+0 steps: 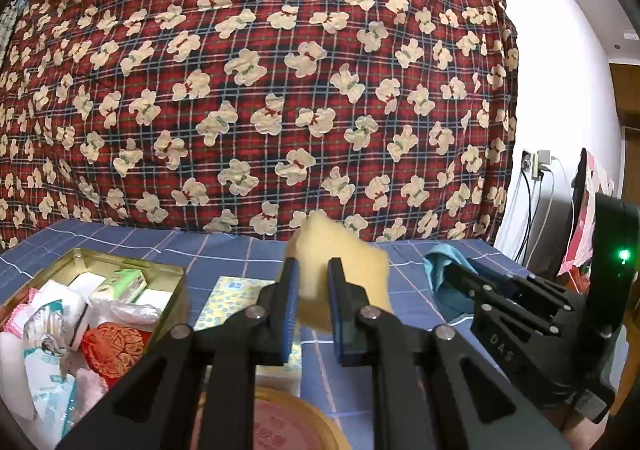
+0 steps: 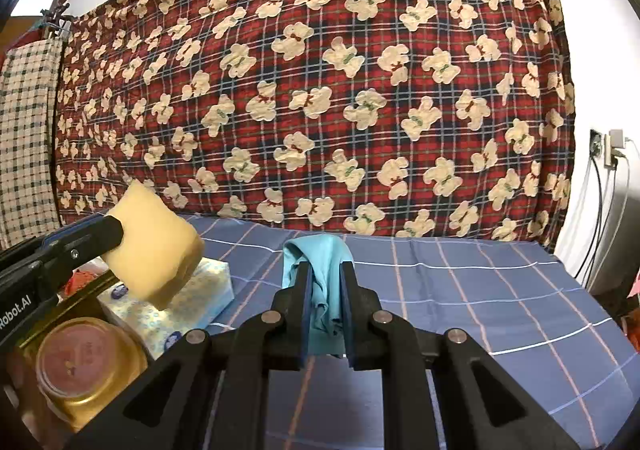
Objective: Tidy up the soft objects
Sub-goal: 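Carry sponge with left gripper while right gripper carries teal cloth toward tray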
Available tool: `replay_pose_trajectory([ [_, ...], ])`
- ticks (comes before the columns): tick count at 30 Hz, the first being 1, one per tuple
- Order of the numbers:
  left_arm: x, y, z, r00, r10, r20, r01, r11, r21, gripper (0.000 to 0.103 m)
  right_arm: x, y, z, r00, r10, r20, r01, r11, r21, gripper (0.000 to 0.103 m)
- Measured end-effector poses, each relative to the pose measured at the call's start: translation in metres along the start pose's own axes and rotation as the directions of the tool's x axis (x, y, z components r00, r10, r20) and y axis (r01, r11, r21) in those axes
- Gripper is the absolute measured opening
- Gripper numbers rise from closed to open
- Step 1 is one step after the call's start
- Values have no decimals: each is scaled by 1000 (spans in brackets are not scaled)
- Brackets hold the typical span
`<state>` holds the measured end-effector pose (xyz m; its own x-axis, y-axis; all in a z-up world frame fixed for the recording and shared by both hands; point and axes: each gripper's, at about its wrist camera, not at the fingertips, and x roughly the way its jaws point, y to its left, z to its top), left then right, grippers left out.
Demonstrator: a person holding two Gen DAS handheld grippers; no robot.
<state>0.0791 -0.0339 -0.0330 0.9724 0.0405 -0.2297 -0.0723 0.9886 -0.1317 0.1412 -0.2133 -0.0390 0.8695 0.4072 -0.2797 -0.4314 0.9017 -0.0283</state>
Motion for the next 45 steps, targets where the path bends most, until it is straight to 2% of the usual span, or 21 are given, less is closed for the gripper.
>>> replay_pose_trajectory([
  [21,-13,49,11,998,12,-64,-17,997,-72,12,2,61,20,989,147,2,-147,989,-13,15],
  [45,-34,93,26,995,77,-61,-82,993,-88,12,-3,117,51,967,254,21,-252,965,-77,15],
])
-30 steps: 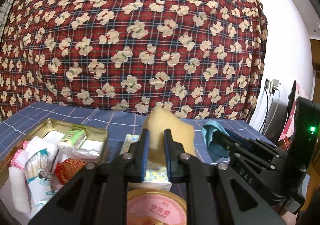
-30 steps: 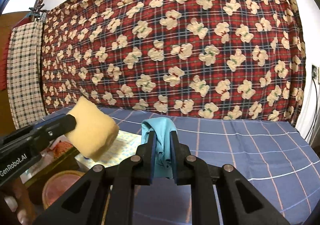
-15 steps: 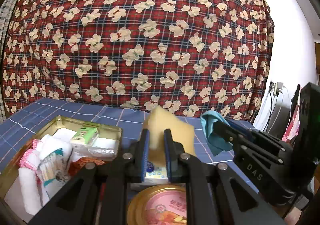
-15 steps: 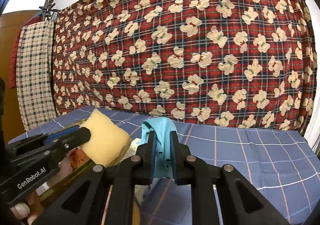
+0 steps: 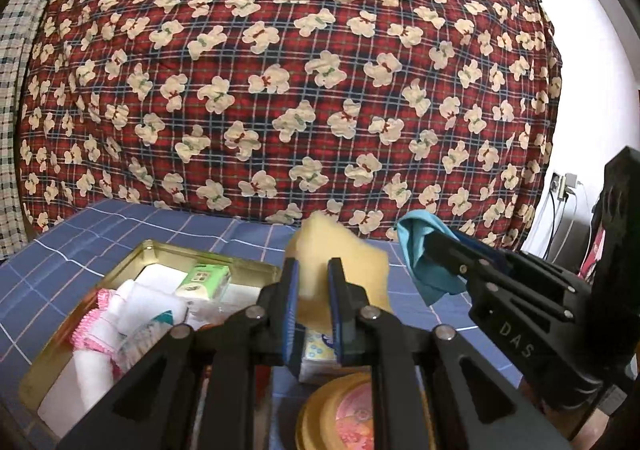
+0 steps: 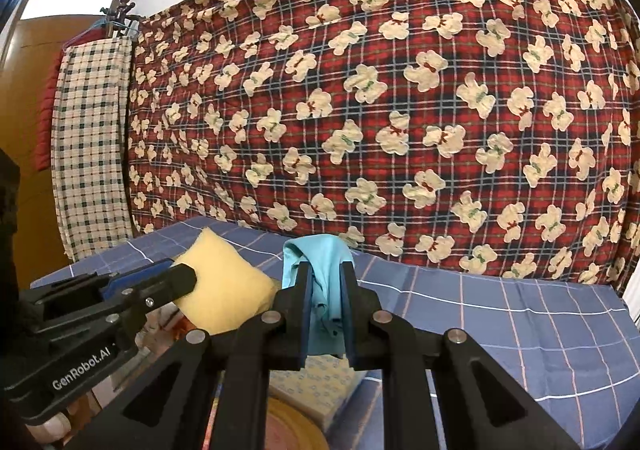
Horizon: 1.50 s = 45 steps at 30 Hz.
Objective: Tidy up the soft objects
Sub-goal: 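Carry sponge with left gripper while right gripper carries teal cloth toward tray, then drop sponge into tray from left gripper while right gripper releases teal cloth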
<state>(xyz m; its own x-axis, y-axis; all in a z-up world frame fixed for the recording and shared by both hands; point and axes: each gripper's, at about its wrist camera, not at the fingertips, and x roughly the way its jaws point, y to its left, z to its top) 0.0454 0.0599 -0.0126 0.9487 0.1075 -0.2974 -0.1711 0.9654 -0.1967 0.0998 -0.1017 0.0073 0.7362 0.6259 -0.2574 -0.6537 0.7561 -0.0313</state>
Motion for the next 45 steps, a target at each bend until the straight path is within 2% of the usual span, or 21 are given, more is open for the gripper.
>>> replay_pose_trajectory([
  [14,-5,23,8,999,49,-8,-49,999,5,12,12,16,14,998,61,-9,-61,998,26,15],
  [25,-14,59,24,993,122,0,-122,993,1,12,26,47,34,996,88,-32,-89,996,-18,15],
  [38,-6,107,30,983,173,-55,-175,984,-25,12,71,82,40,979,116,-165,-123,992,-36,15],
  [41,2,116,30,981,172,-94,-176,984,-31,12,86,89,37,969,112,-220,-123,992,-36,15],
  [45,13,125,24,974,168,-152,-176,984,-39,12,109,96,27,945,119,-305,-131,991,-19,15],
])
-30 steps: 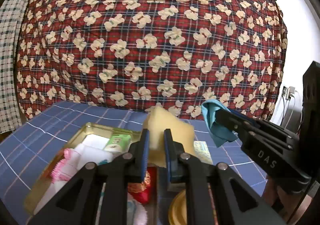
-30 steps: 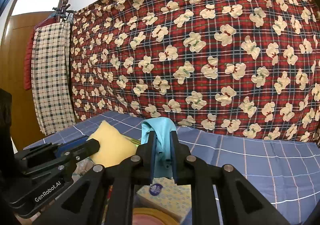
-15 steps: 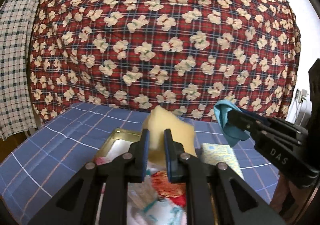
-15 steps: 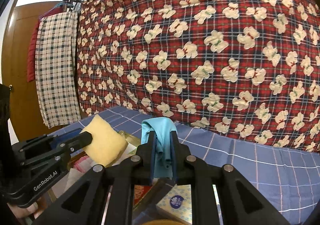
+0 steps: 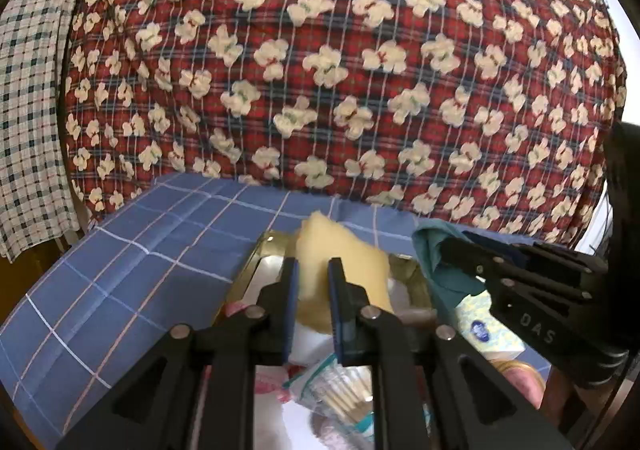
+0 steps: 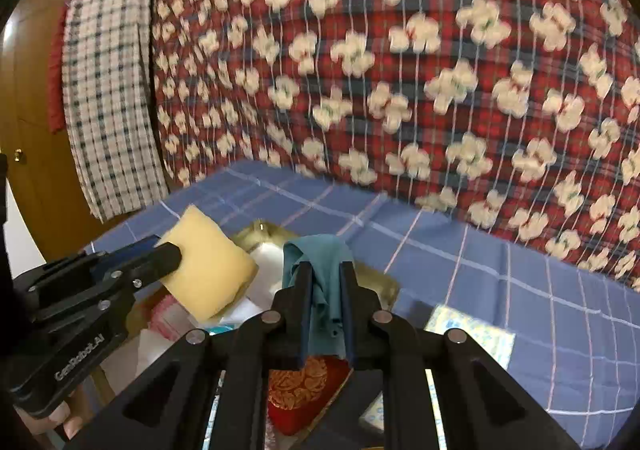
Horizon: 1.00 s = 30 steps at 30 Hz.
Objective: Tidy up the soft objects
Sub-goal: 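Drop sponge into tray from left gripper while right gripper releases teal cloth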
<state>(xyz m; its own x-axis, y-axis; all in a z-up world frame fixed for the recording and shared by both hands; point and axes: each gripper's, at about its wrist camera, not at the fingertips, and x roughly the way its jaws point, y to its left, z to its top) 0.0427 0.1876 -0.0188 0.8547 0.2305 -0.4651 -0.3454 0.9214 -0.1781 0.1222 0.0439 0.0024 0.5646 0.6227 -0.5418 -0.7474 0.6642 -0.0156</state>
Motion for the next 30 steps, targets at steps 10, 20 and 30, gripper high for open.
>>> replay_pose_trajectory([
  [10,17,8,-10,997,10,-72,-10,1000,2,16,32,15,-10,994,17,-103,-19,1000,-22,15],
  [20,4,17,-13,997,45,-57,-45,999,0,69,13,9,-13,998,26,-55,-25,1000,18,61],
  [30,-36,16,-16,998,57,15,-57,998,-5,82,-35,13,-25,999,14,44,-16,999,47,72],
])
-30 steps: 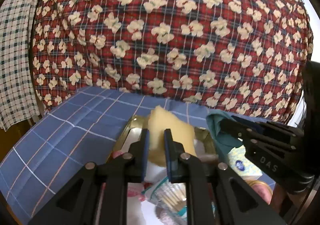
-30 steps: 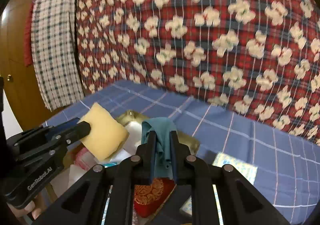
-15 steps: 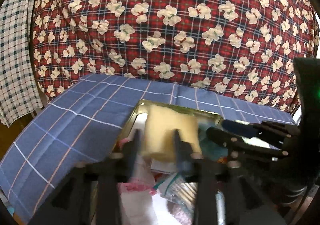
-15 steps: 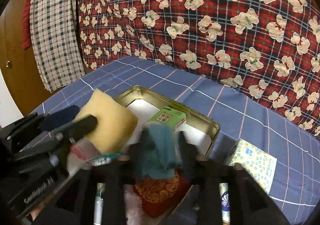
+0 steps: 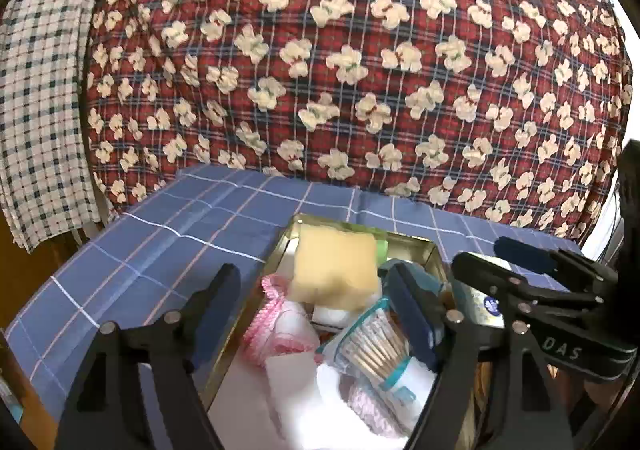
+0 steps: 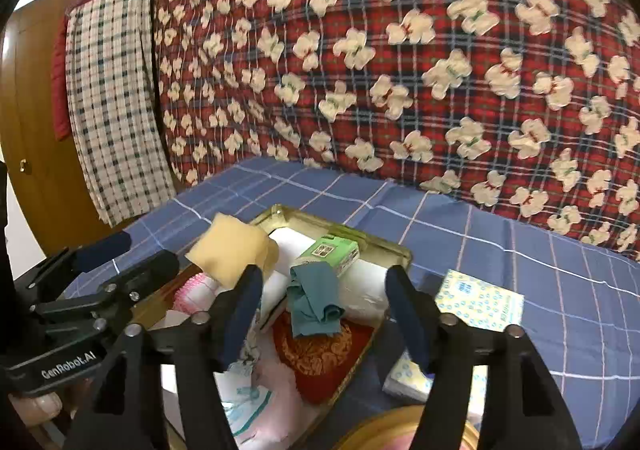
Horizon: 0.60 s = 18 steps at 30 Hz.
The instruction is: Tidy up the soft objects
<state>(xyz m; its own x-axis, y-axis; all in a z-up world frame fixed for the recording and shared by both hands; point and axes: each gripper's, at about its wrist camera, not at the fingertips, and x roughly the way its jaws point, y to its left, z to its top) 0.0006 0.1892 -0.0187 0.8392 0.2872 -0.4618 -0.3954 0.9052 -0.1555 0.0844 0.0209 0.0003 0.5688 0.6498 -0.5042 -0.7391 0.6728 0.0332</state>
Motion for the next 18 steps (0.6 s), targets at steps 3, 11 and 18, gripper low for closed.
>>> replay_pose_trajectory([
  [3,-12,1,0,1000,9,30,-9,1000,2,89,-13,3,-3,999,2,33,-2,1000,2,74],
  [11,-42,4,-1,996,16,86,-17,1000,6,94,-44,11,-12,996,7,87,-7,1000,0,74],
  [18,-51,3,-3,995,20,101,-21,1000,8,98,-60,11,-17,994,8,112,-9,1000,10,74],
])
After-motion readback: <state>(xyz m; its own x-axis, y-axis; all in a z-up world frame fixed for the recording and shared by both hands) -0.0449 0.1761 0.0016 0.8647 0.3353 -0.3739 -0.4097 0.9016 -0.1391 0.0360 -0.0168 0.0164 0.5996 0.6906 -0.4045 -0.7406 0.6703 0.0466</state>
